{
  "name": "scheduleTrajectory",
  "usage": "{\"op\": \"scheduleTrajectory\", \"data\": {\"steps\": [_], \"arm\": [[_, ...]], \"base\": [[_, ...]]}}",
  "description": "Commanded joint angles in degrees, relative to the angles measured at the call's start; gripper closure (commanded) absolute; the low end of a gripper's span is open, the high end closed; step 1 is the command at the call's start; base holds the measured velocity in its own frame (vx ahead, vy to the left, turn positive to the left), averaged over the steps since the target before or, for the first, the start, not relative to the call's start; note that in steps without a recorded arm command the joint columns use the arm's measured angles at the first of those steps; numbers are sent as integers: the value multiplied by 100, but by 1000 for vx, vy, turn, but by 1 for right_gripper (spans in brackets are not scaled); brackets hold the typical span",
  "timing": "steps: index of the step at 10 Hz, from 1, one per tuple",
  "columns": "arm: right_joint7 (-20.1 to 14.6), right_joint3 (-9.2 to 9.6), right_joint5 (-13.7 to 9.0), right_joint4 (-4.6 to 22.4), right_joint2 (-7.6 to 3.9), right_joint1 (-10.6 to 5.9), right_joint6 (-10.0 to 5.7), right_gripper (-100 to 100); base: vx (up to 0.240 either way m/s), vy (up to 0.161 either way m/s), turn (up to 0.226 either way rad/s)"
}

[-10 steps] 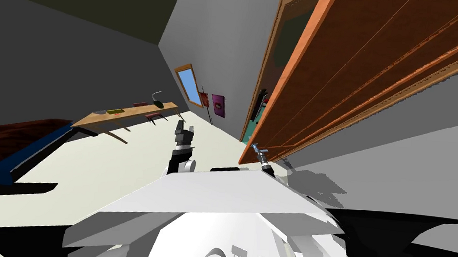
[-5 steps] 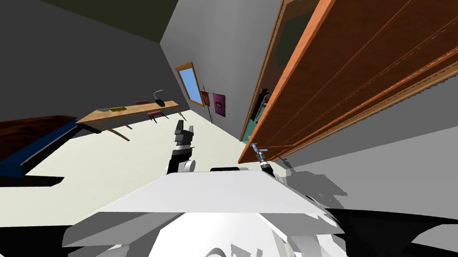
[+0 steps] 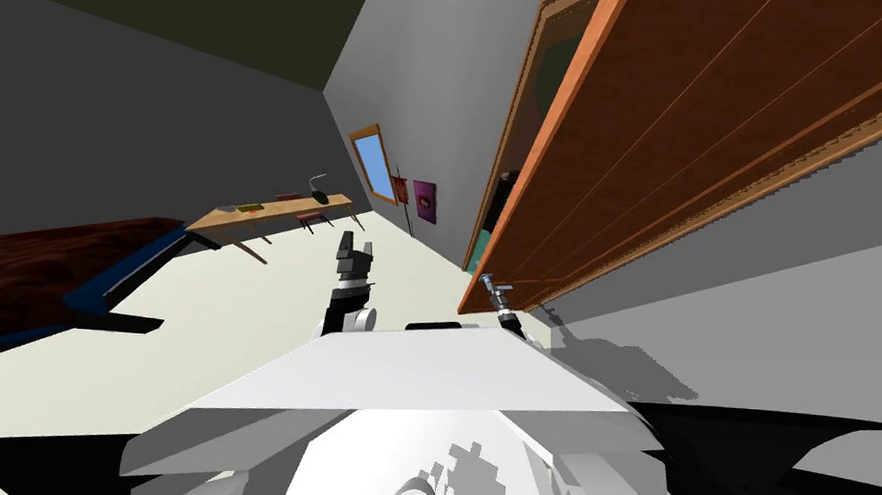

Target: Pull the door open

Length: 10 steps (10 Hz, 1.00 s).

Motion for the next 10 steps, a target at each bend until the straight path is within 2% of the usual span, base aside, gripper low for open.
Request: {"op": "scheduleTrajectory", "data": {"steps": [1,3,4,6,7,10], "arm": [[74,80,-47,-172,58,47,116,100],[151,133,-129,-291,87,48,245,100],[151,133,-129,-291,87,48,245,100],[247,199,-232,-440,123,48,404,100],[207,185,-196,-345,121,27,337,100],[51,206,-259,-129,-38,102,59,100]], "base": [[-93,-71,66],[-81,-94,70],[-54,-54,48],[-53,-76,70],[-28,-41,47],[-137,3,220]]}}
